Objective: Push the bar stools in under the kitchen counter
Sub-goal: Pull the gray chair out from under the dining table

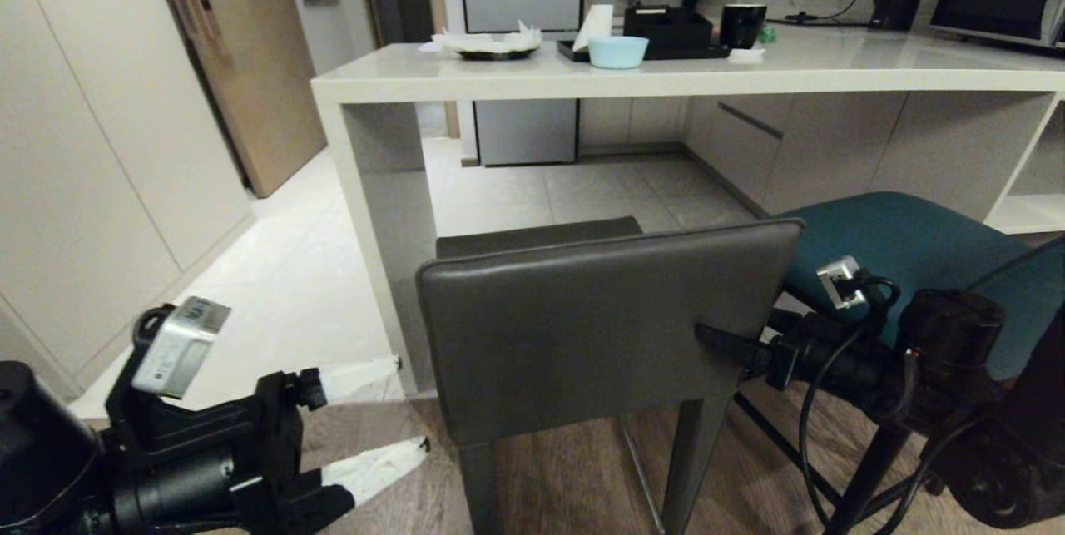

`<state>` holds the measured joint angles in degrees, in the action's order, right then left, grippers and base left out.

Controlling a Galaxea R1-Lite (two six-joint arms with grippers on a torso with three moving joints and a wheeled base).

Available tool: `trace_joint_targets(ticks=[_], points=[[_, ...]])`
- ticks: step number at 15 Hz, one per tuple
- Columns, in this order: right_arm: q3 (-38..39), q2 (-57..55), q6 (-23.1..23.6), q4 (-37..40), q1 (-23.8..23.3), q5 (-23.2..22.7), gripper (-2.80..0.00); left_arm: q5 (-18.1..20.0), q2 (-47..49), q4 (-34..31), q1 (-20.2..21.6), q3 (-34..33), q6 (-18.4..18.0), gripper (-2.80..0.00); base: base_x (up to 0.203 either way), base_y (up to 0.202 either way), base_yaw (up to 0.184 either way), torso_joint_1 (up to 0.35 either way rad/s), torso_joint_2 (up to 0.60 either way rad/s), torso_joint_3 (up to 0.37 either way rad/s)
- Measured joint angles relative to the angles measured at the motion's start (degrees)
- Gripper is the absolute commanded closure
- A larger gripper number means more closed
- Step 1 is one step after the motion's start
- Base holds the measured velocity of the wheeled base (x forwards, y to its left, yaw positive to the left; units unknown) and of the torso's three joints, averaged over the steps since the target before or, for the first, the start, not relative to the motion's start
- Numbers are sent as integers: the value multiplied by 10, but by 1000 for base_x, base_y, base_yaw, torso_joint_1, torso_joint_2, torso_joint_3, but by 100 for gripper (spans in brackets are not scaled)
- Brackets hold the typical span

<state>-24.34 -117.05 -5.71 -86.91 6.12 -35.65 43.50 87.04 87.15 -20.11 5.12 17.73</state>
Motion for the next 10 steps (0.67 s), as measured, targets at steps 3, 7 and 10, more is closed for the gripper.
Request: trace_joint_targets(ticks=[3, 7, 10], points=[[-21, -9, -1, 0, 19, 4, -280, -3, -90, -13, 57, -2, 35, -280, 0, 0, 0, 0, 0, 0], [-40, -22, -2, -2, 42, 10, -280, -10, -170, -76, 158, -1, 40, -280, 0, 0, 0, 0, 0, 0], [-49, -27, -2, -2, 47, 9, -280, -11, -229, -141, 220, 0, 40, -280, 0, 0, 0, 0, 0, 0]])
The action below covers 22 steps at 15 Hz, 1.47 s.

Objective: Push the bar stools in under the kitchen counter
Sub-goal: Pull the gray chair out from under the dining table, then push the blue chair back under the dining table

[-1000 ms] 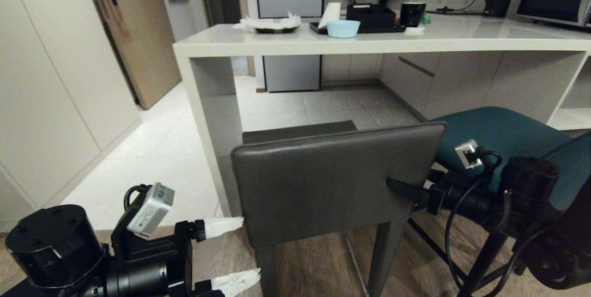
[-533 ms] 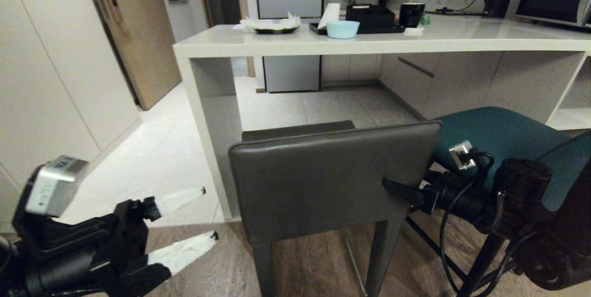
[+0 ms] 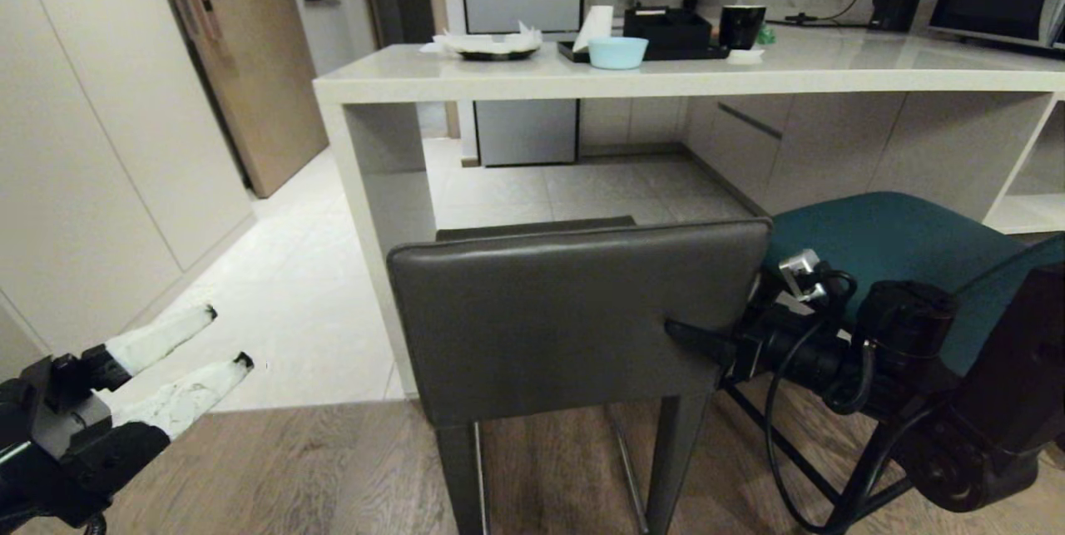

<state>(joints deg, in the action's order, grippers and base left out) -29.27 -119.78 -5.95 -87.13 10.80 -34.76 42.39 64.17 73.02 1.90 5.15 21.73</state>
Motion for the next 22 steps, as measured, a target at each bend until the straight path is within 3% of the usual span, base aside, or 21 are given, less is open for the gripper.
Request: trace_joint_targets(ticks=[5, 8, 12, 17, 20, 22], points=[[53, 35, -1, 0, -6, 3, -280, 1, -158, -258, 67, 58, -2, -280, 0, 0, 0, 0, 0, 0], [109, 85, -3, 0, -8, 4, -280, 1, -228, -408, 85, 98, -3, -280, 0, 0, 0, 0, 0, 0], [156, 137, -3, 0, -26, 7, -280, 14, -216, -413, 74, 136, -5, -280, 0, 0, 0, 0, 0, 0], [148, 138, 0, 0, -115, 14, -280, 21, -200, -364, 33, 147, -3, -280, 0, 0, 0, 0, 0, 0], [115, 120, 14, 0, -141, 78, -280, 20, -218, -366, 31, 128, -2, -280, 0, 0, 0, 0, 0, 0], [107, 114, 14, 0, -137, 88, -280, 19, -224, -366, 31, 121, -2, -280, 0, 0, 0, 0, 0, 0]])
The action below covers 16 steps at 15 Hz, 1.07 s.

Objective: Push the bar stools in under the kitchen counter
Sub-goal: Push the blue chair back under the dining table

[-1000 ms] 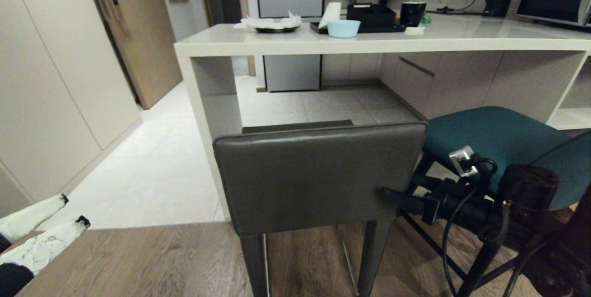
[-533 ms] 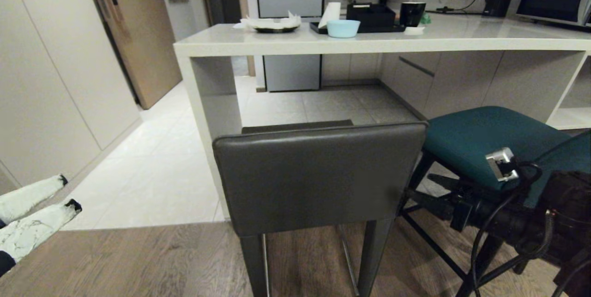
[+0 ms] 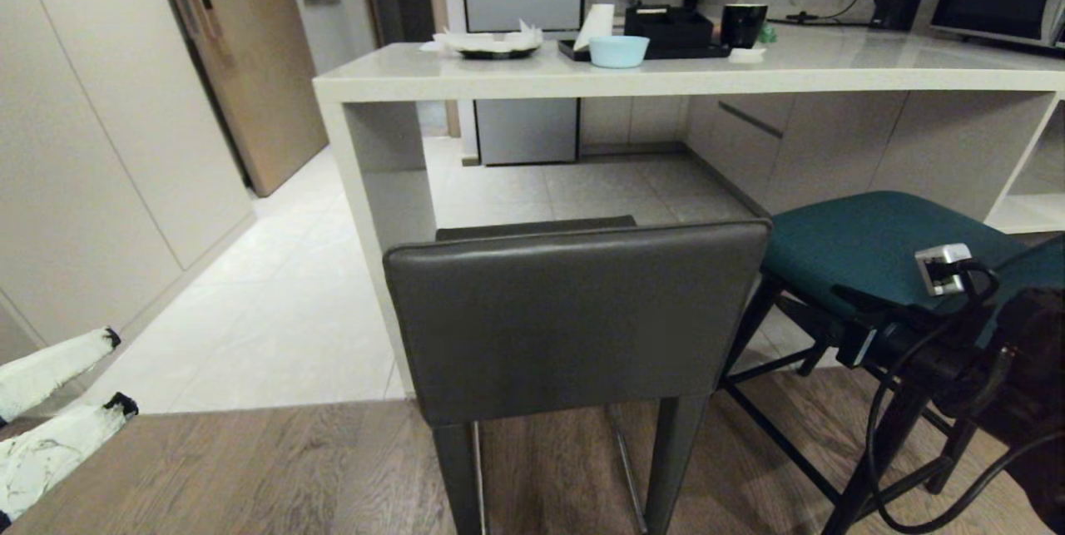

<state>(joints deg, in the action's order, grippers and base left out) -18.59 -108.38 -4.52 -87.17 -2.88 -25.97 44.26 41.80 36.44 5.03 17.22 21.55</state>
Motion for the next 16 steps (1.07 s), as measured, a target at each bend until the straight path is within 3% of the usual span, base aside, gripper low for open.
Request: trace_joint_targets(ticks=[8, 16], points=[[77, 62, -6, 0, 59, -2, -280, -1, -12, 0, 0, -28, 1, -280, 0, 0, 0, 0, 0, 0], [6, -5, -6, 2, 64, 7, -280, -4, -17, 0, 0, -31, 2, -280, 0, 0, 0, 0, 0, 0]])
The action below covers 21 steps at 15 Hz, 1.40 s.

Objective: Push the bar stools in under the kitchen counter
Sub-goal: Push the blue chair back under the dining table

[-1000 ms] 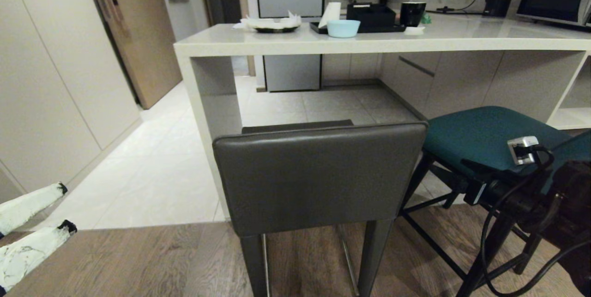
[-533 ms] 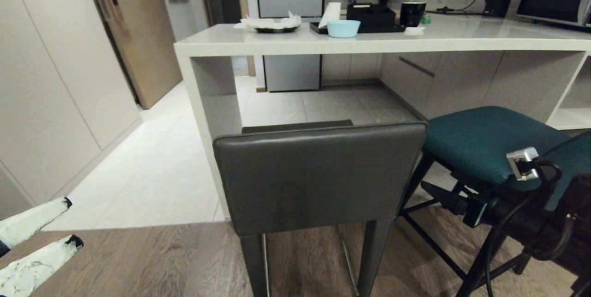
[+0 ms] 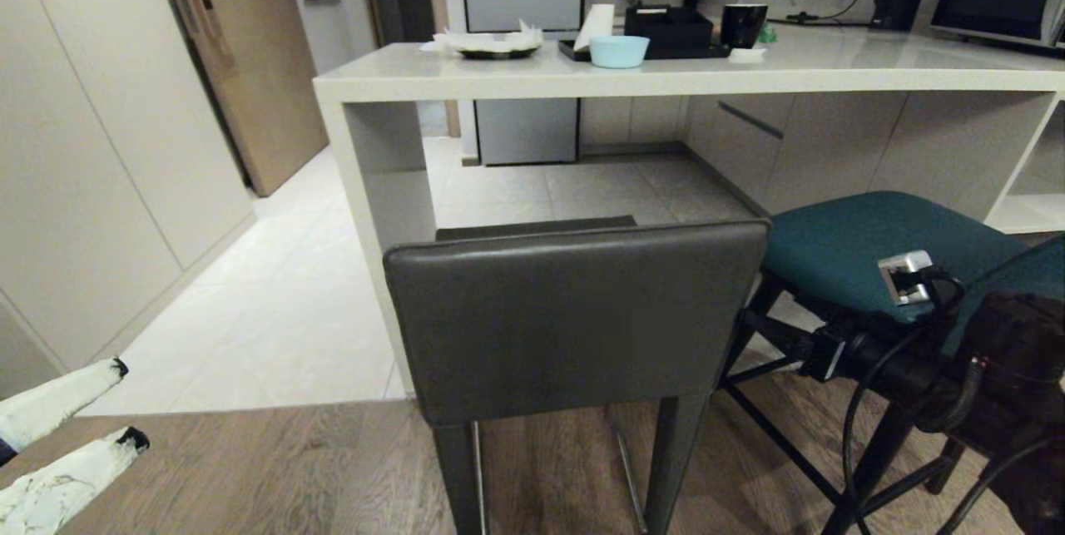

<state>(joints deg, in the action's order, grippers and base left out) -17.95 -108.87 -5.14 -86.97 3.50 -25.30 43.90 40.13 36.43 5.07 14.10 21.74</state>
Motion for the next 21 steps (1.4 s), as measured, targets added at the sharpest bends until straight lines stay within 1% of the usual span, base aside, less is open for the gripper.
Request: trace_joint_targets(ticks=[10, 13, 15, 17, 19, 21], points=[[-61, -63, 0, -1, -13, -1, -280, -3, -9, 0, 0, -16, 1, -280, 0, 0, 0, 0, 0, 0], [-53, -67, 0, -2, -15, -1, -280, -2, 12, 3, 0, -10, -1, -280, 0, 0, 0, 0, 0, 0], [-42, -59, 1, -2, -16, 0, -280, 3, 59, 6, -1, 10, -4, -280, 0, 0, 0, 0, 0, 0], [-25, -43, 1, 0, -12, 1, -280, 11, 142, 27, -3, 45, -20, -280, 0, 0, 0, 0, 0, 0], [-8, -25, 2, 3, -10, 4, -280, 18, 243, 78, -3, 70, -55, -280, 0, 0, 0, 0, 0, 0], [8, -9, 1, 1, -7, 2, -280, 23, 353, 157, -7, 85, -84, -280, 0, 0, 0, 0, 0, 0]])
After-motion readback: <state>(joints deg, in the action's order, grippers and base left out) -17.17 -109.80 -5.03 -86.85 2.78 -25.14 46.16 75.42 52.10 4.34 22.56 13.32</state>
